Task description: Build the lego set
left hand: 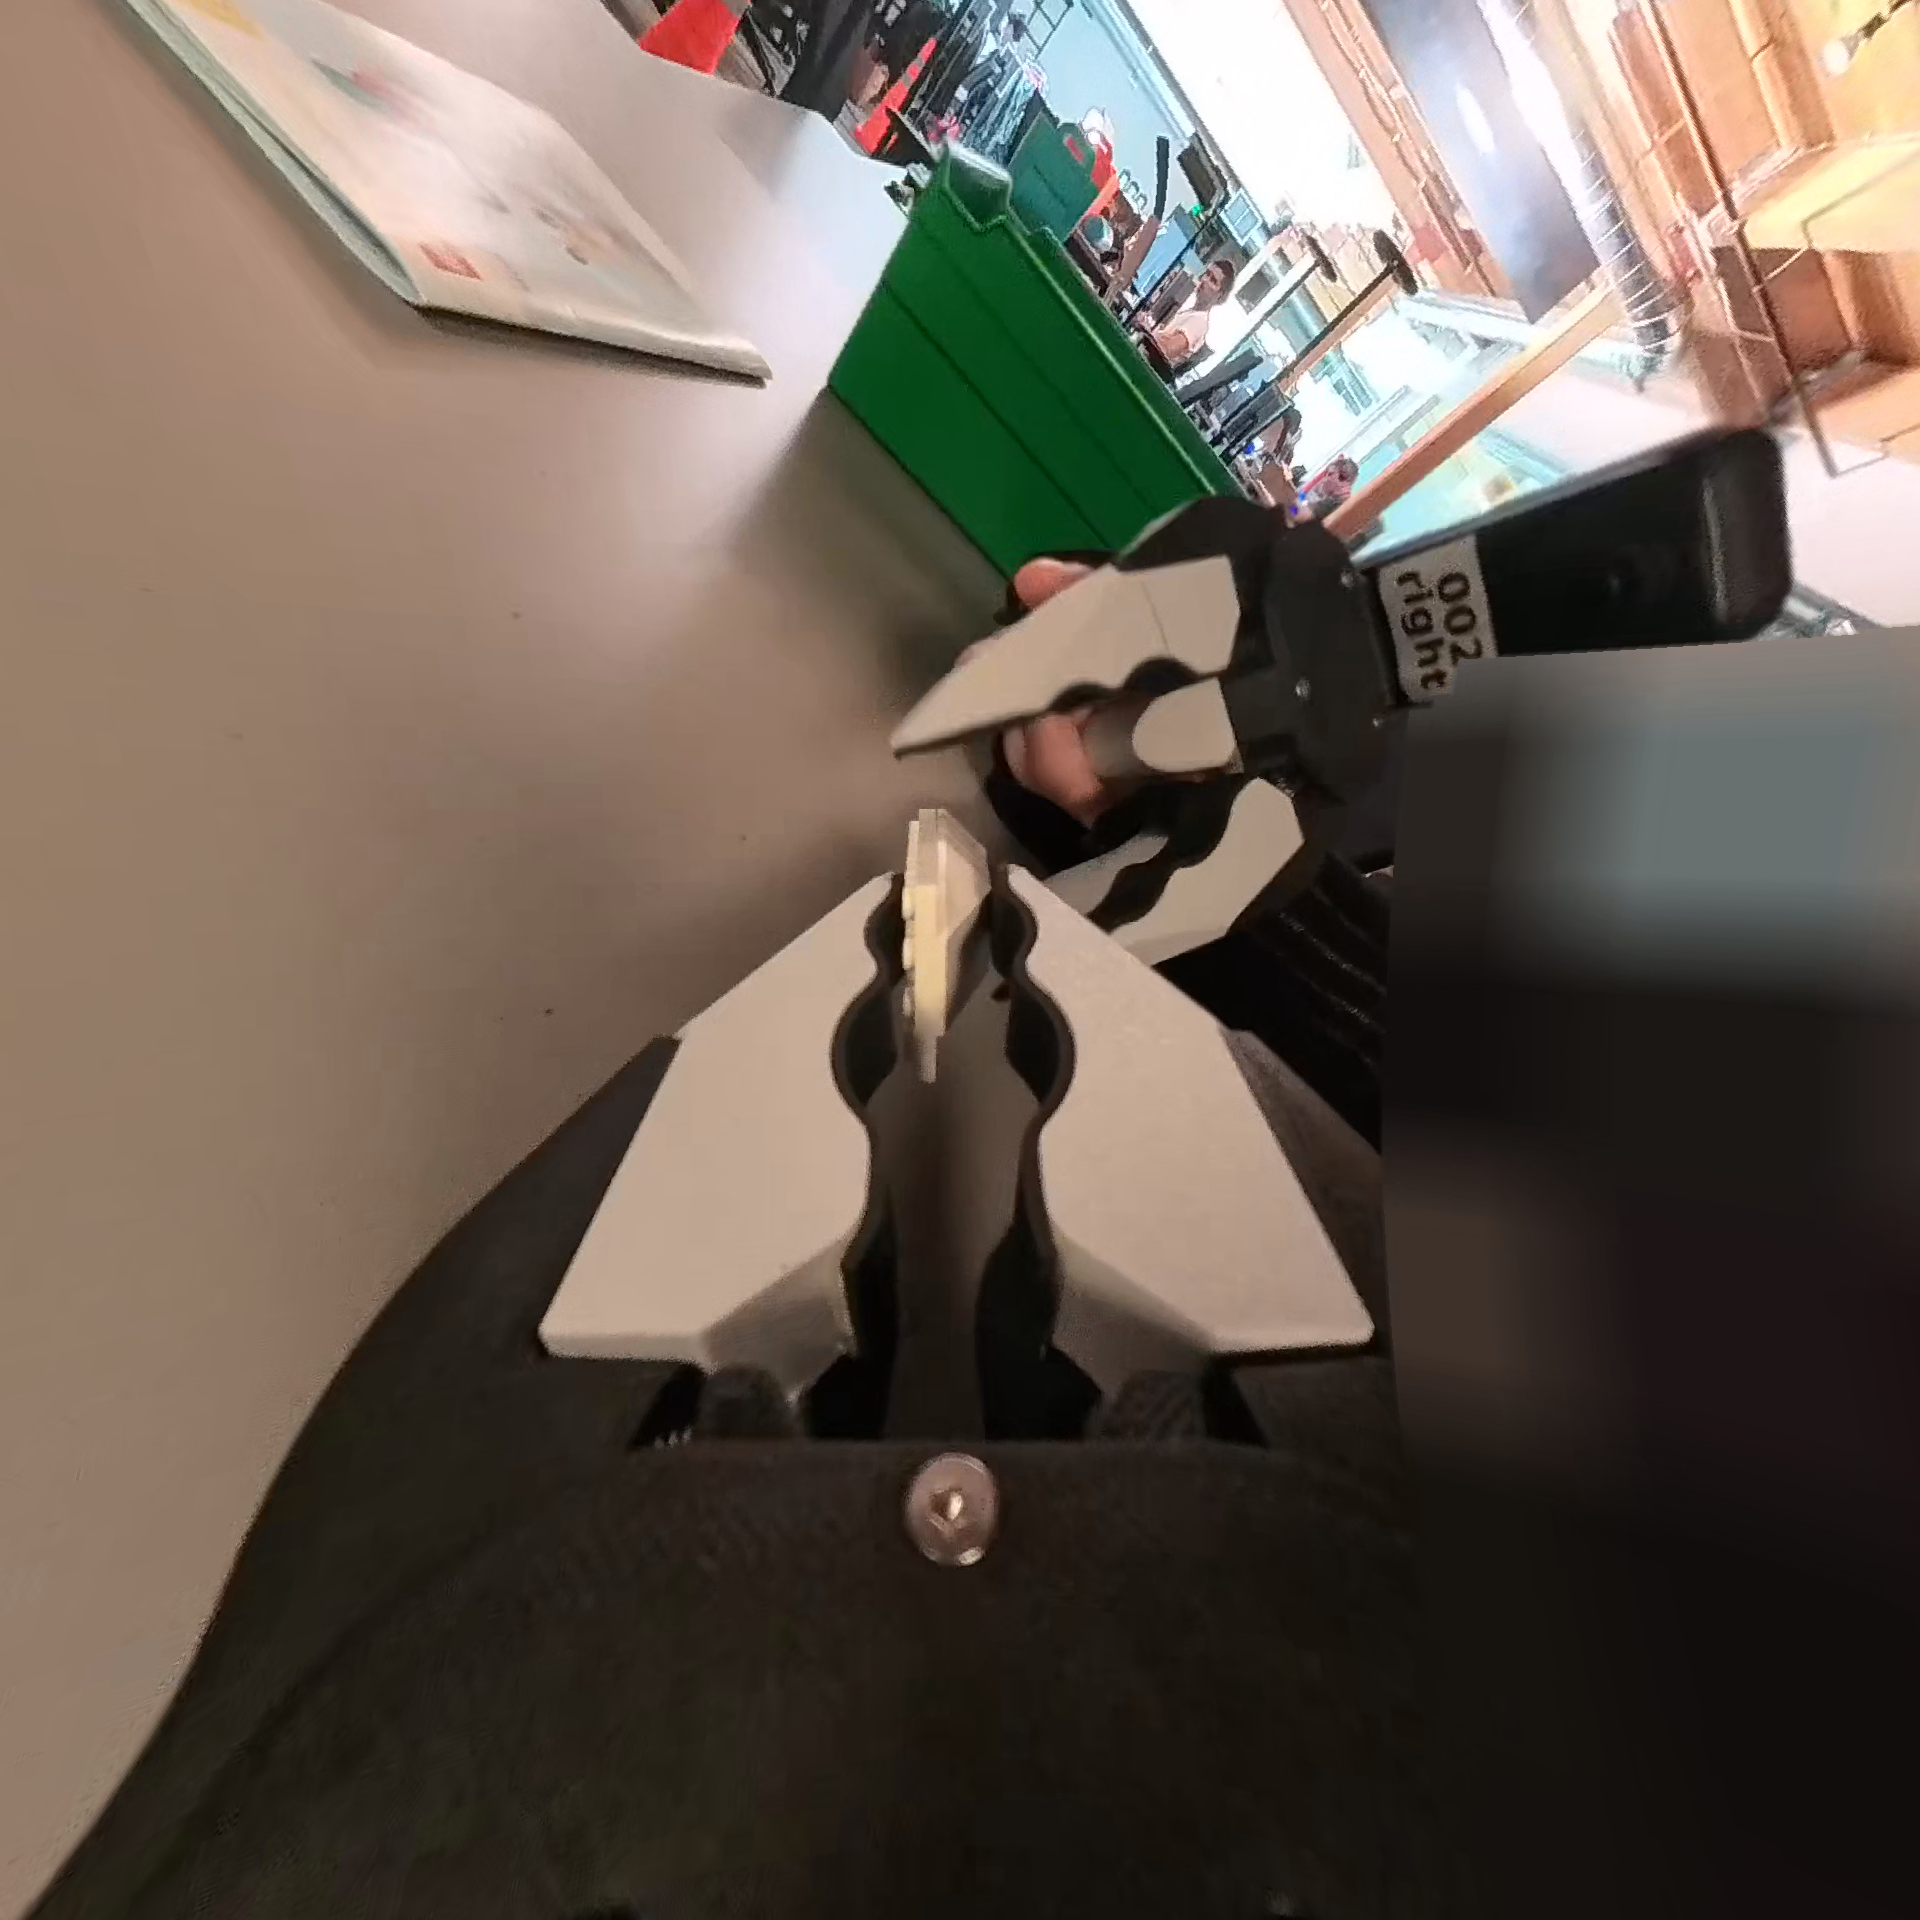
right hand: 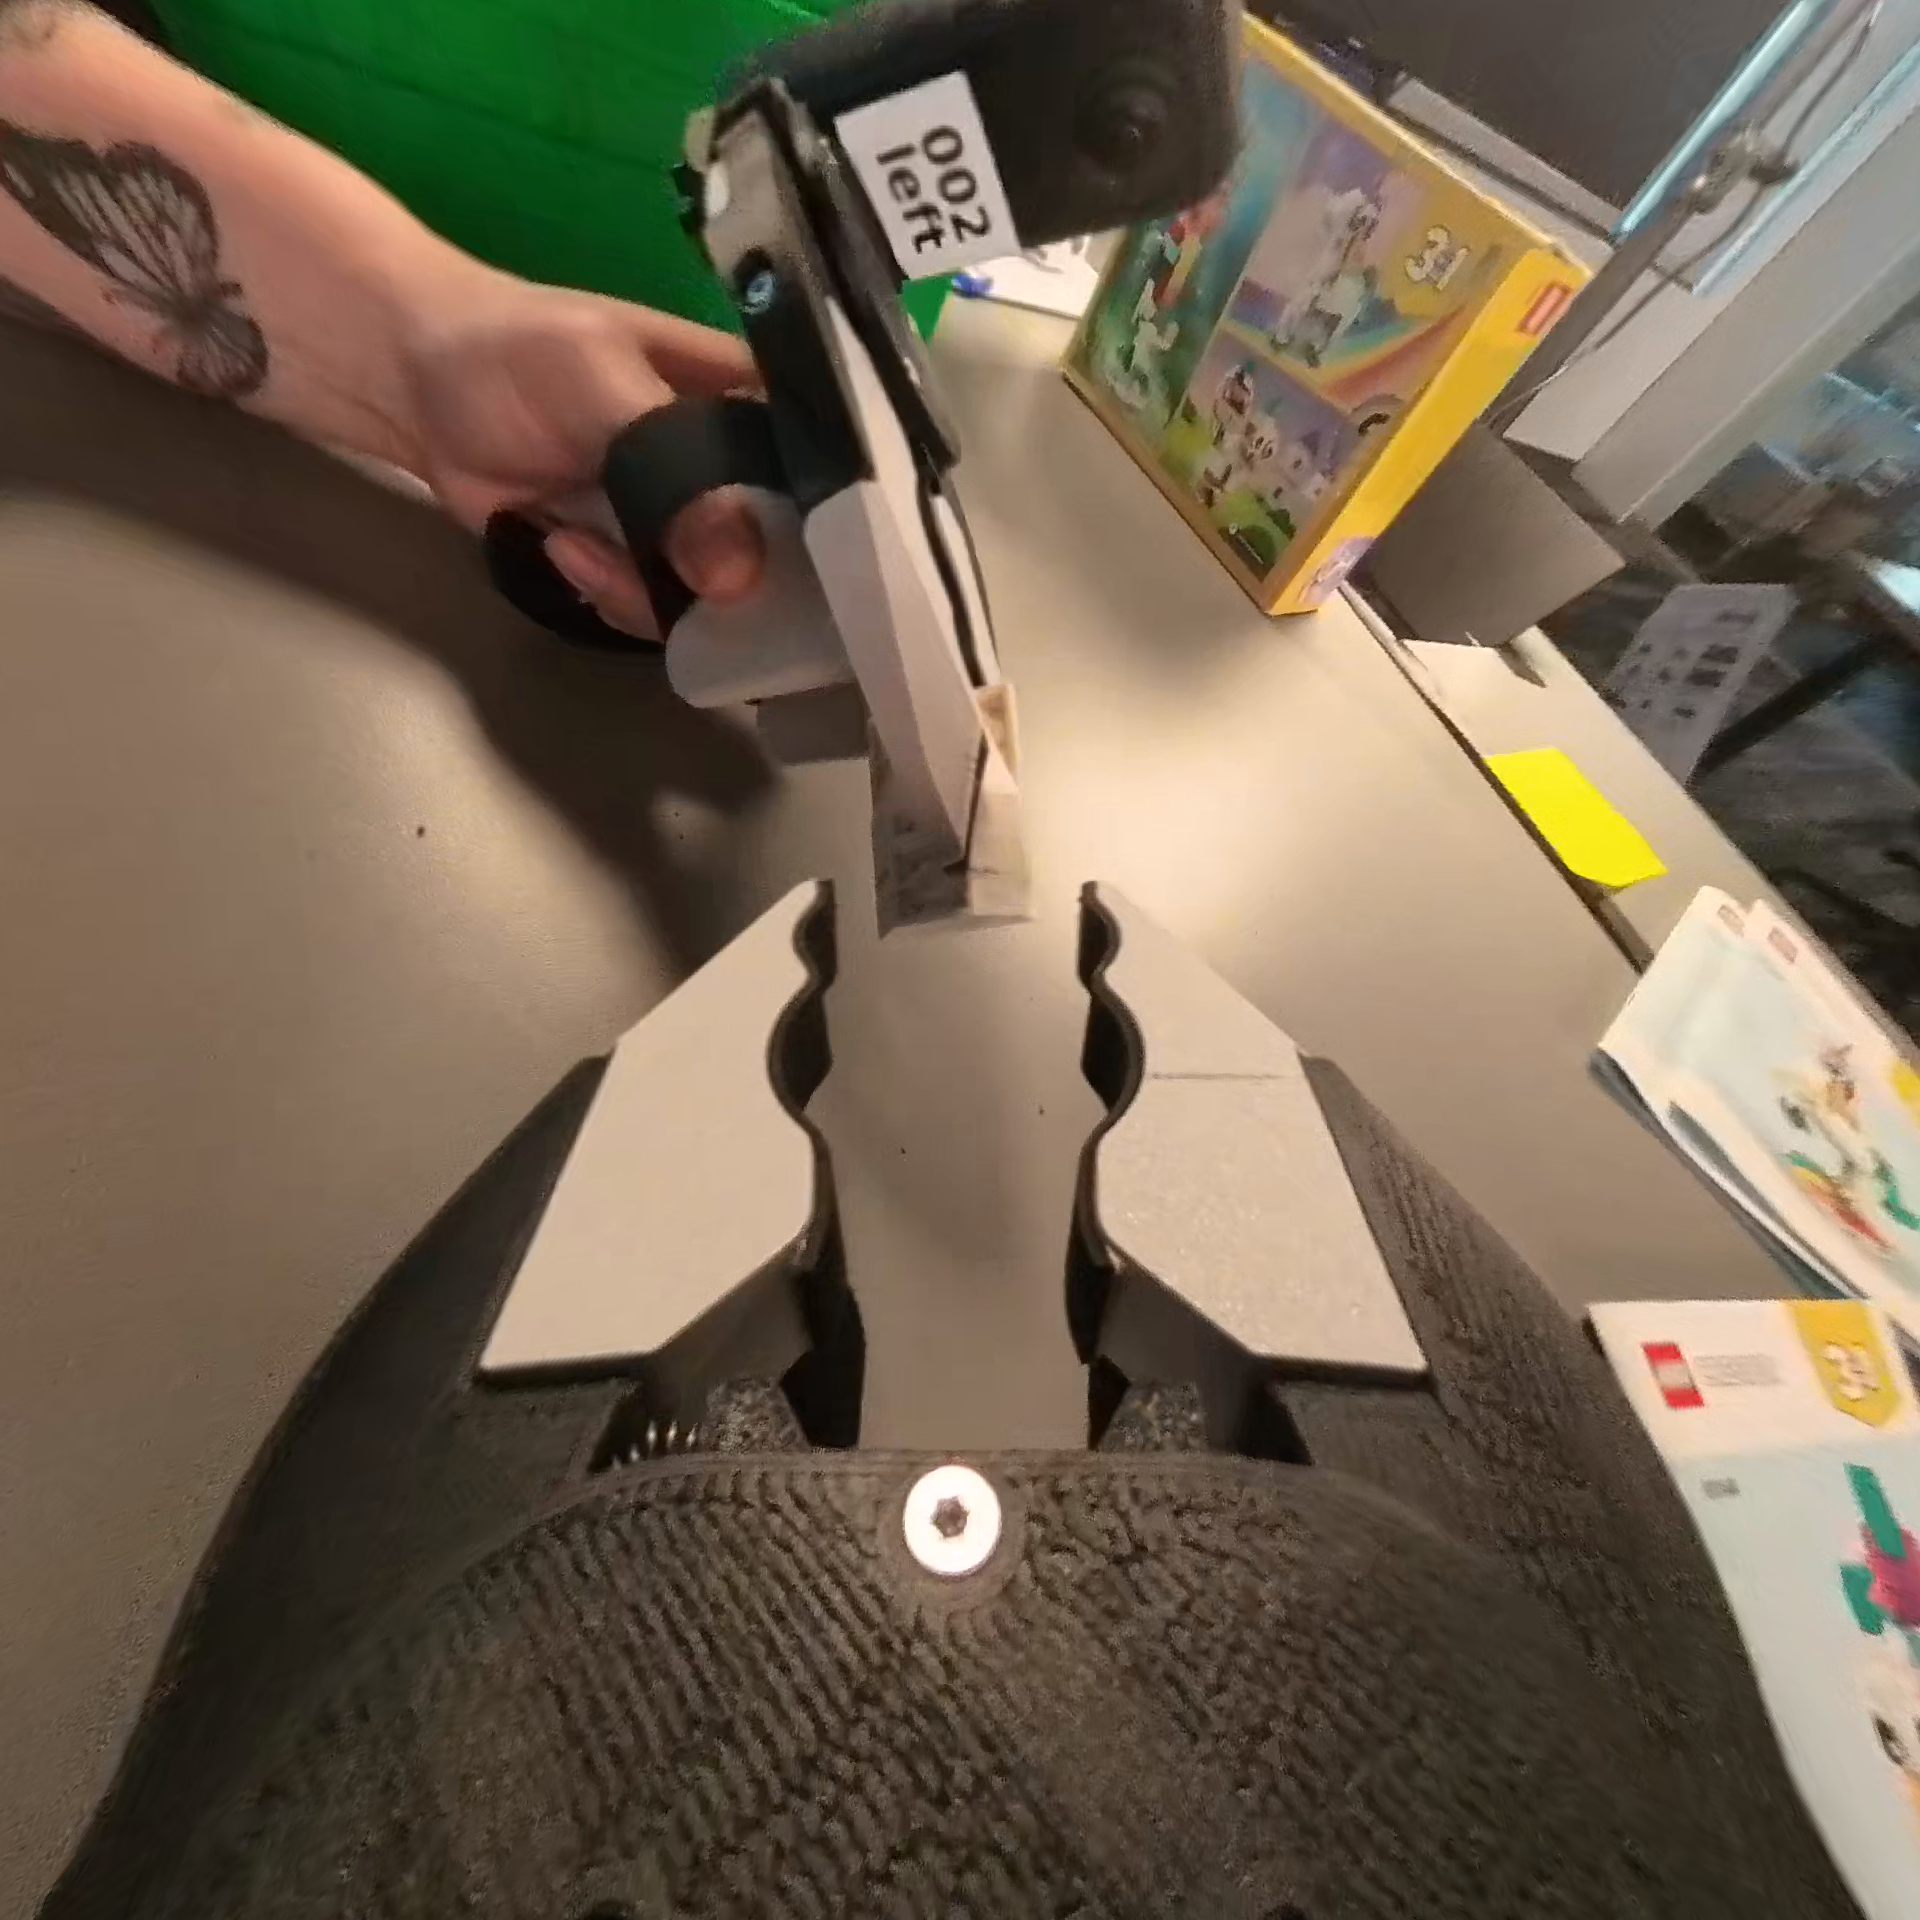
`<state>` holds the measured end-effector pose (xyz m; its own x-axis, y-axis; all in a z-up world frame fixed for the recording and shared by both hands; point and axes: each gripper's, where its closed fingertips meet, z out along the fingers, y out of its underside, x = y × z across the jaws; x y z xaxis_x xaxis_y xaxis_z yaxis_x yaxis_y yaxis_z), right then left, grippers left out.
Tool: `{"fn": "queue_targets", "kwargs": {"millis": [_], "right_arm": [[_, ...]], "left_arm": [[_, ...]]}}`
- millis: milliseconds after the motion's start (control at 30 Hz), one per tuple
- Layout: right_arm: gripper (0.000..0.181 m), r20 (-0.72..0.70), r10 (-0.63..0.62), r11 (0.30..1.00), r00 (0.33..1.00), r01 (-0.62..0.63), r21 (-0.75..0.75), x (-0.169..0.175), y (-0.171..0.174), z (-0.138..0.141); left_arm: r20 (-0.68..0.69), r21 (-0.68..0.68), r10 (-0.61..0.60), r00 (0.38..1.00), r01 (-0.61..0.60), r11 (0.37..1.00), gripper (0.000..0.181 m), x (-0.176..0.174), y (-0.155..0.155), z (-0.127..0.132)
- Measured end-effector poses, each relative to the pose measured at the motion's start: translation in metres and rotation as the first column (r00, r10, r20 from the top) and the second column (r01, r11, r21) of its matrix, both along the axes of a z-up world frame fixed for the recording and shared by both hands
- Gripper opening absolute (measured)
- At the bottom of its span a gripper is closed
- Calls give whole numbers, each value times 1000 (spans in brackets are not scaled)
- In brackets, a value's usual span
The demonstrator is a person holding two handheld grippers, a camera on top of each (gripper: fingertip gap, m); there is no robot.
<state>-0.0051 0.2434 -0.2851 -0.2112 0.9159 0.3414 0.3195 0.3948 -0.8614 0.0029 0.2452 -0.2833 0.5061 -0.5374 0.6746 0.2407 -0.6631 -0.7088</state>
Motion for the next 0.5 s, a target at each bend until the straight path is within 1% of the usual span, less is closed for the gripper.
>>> {"fn": "queue_targets", "kwargs": {"millis": [133,200,267,333,433,500], "right_arm": [[41,29,1,991,1000,-4,137,-4,-4,-7],[44,39,-8,977,999,0,214,-5,-3,-10],[39,40,-23,963,999,11,269,-7,-4,-10],[33,32,-47,946,998,34,323,-8,-1,-9],[33,51,-68,942,996,48,332,-9,1,-10],[33,55,-97,935,994,72,347,-10,3,-10]], "left_arm": [[49,-50,-29,998,31,998,14,1,-1,0],[99,-94,-42,994,52,994,14,1,-2,1],[164,-141,-51,985,75,987,14,0,-3,2],[187,-155,-58,981,88,984,14,0,-4,3],[162,-149,-46,986,71,986,14,0,-3,2],[169,-154,-32,985,58,986,14,-2,-1,2]]}}
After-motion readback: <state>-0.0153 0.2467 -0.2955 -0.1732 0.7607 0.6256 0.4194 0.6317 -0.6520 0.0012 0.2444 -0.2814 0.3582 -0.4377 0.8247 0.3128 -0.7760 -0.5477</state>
